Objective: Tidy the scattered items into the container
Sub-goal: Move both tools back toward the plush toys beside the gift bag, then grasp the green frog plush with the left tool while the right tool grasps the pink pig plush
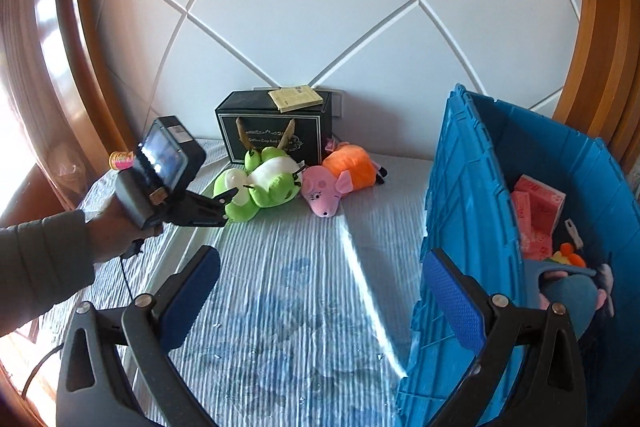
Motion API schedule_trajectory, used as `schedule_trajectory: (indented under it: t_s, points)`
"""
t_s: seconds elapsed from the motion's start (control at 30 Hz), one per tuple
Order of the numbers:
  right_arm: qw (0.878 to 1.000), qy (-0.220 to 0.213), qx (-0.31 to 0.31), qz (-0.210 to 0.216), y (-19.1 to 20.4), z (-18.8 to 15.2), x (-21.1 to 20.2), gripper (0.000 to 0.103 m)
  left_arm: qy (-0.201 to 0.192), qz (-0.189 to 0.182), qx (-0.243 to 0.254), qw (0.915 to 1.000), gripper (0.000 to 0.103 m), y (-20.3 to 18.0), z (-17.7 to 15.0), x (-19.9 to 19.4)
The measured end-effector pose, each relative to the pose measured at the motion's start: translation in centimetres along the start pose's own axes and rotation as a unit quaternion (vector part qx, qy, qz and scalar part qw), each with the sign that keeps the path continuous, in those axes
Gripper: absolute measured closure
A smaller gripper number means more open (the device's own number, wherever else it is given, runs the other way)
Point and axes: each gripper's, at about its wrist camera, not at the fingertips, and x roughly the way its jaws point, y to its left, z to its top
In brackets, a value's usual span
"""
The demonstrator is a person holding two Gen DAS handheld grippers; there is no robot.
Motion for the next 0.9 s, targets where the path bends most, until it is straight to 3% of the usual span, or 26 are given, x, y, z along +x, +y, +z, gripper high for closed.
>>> schedule_trajectory:
  t_s: [0.13,0.43,0.53,0.63,0.73,0.77,0.83,0.9]
  points:
    - [1.0,0.024,0.006,0.0,1.2,-1.7,2.0,0.0,0.0,-0.037,0.041,0.9985,0.001,-0.6,-0.7,4.7]
    - [0.997,0.068,0.021,-0.008,1.1,-4.2,4.9,0.0,0.065,-0.031,0.111,0.9913,0.0,-3.5,-1.0,14.1]
    - [0.997,0.073,0.019,-0.007,1.2,-4.5,5.2,0.0,0.109,-0.032,0.066,0.9913,0.0,-2.8,-1.4,17.4]
    - [0.997,0.078,0.015,-0.008,1.4,-4.8,5.5,0.0,0.113,-0.027,0.026,0.9929,0.0,-2.0,-1.3,18.8]
    - [0.996,0.083,0.014,-0.005,1.6,-5.0,5.9,0.0,0.123,-0.027,0.03,0.9916,0.001,-2.1,-1.0,19.2]
    - [0.996,0.084,0.012,-0.005,1.7,-5.0,6.0,0.0,0.123,-0.028,0.03,0.9915,0.004,-2.1,-0.9,19.1]
    - [0.996,0.085,0.01,-0.002,2.0,-5.0,6.2,0.0,0.117,-0.034,0.019,0.9924,0.024,-1.6,-0.7,18.4]
    - [0.996,0.084,0.008,0.0,2.4,-4.8,6.4,0.0,0.11,-0.032,0.014,0.9933,0.038,-1.3,-0.6,17.4]
